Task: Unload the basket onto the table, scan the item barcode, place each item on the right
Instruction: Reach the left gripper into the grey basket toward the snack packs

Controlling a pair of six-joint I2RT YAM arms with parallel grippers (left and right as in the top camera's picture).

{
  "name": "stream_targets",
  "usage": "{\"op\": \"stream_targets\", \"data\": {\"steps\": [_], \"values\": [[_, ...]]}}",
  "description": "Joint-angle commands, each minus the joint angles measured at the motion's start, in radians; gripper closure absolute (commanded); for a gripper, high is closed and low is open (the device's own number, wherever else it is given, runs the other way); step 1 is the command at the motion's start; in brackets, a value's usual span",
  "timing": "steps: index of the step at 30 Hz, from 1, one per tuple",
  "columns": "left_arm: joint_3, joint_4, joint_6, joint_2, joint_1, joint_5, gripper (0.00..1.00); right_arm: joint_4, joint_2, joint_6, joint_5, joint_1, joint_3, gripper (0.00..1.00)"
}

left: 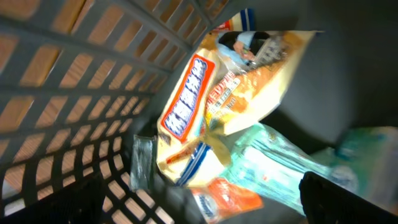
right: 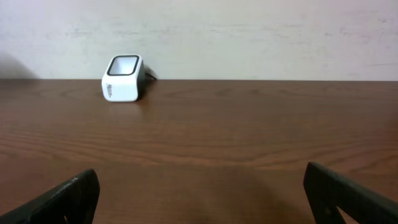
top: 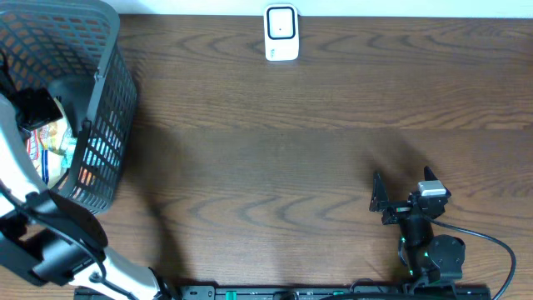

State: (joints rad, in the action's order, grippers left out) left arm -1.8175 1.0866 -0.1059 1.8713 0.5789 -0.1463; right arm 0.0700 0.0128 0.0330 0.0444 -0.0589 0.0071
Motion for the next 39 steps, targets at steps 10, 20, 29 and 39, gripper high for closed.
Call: {"op": "stream_targets", "data": {"steps": [10,20,29,39], "values": [[0.01,-0.171,-0.127,0.186,-0.029,-0.029,0.04,0.005,0.0,0.007,-0.008,0.008,-0.001,0.01],[0.01,-0.195,-0.152,0.26,-0.06,-0.005,0.1,0.005,0.0,0.007,-0.008,0.008,-0.001,0.01],[0.015,-0.203,-0.152,0.31,-0.058,-0.061,0.22,0.005,0.0,0.007,-0.008,0.008,-0.001,0.01],[0.015,-0.193,-0.151,0.311,-0.058,-0.061,0.93,0.005,0.0,0.007,-0.008,0.008,-0.001,0.01]]}}
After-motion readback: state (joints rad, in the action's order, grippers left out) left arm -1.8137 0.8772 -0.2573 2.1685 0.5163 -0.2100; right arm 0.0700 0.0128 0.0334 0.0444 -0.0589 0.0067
